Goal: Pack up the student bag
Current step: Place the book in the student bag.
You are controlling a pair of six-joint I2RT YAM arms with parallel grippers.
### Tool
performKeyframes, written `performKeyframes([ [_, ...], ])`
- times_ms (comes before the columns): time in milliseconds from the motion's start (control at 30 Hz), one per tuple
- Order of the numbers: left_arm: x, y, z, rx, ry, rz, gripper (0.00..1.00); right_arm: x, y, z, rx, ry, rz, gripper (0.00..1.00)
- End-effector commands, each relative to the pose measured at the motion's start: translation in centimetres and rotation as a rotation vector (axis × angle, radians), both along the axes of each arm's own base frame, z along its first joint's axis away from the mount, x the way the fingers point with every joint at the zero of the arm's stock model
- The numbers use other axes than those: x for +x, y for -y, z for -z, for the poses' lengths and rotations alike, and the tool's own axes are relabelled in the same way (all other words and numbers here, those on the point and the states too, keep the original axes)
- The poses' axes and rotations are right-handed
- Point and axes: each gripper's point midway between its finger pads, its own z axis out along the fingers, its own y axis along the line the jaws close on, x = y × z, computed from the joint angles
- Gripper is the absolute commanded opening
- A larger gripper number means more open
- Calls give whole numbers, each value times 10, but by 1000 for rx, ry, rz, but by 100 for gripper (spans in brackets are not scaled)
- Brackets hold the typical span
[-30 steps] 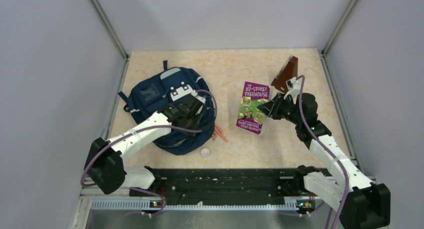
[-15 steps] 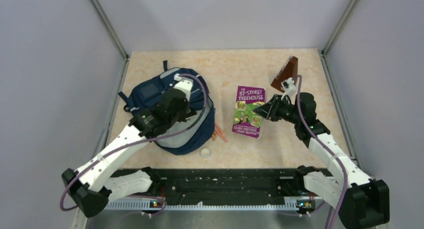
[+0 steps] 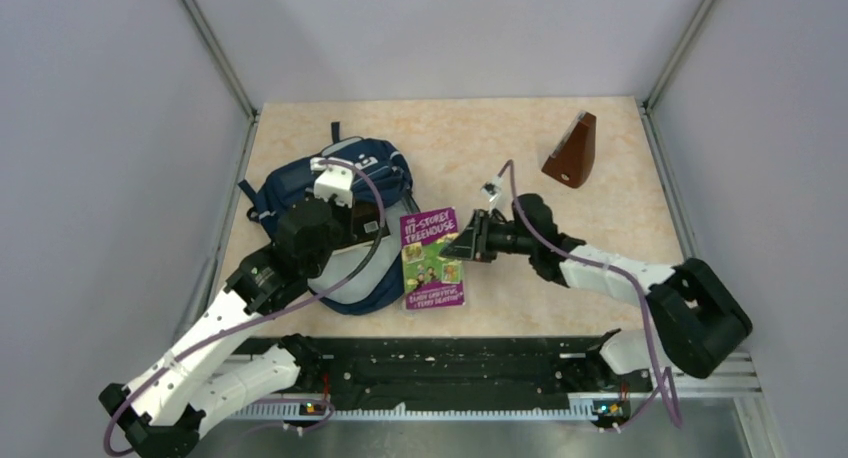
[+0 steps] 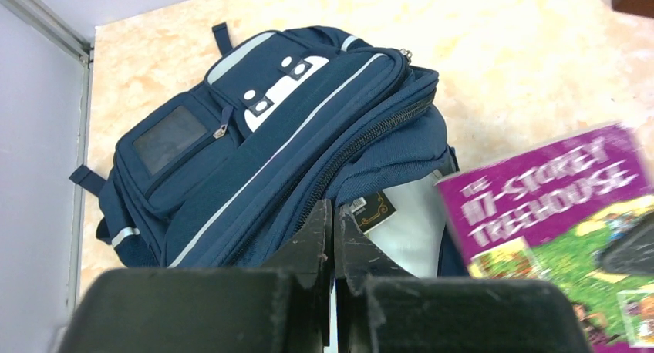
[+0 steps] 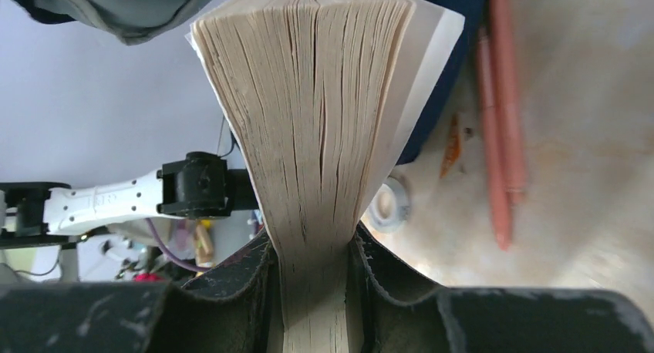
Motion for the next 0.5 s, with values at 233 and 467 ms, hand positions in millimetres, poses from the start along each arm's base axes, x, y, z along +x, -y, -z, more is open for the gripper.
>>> performKeyframes([
  [233, -1, 15, -49, -187, 176, 67, 0, 30, -113, -58, 279, -41, -62, 0],
  [467, -6, 19, -52, -213, 184, 102, 0, 82, -147, -49, 317, -103, 69, 0],
])
